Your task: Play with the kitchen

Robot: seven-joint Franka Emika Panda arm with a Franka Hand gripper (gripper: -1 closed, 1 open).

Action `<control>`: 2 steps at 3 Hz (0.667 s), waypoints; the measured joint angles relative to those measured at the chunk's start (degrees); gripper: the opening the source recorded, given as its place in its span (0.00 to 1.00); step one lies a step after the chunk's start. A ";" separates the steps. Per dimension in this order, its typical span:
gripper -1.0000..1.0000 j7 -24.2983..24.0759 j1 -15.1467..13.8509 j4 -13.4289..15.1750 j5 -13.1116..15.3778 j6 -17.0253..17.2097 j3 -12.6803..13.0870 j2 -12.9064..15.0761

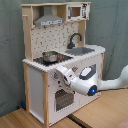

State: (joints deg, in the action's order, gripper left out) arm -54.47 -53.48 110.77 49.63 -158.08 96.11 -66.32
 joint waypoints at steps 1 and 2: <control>1.00 0.77 4.45 3.59 0.00 0.55 -1.55 0.03; 1.00 1.74 8.94 6.15 -0.01 3.14 -3.13 0.13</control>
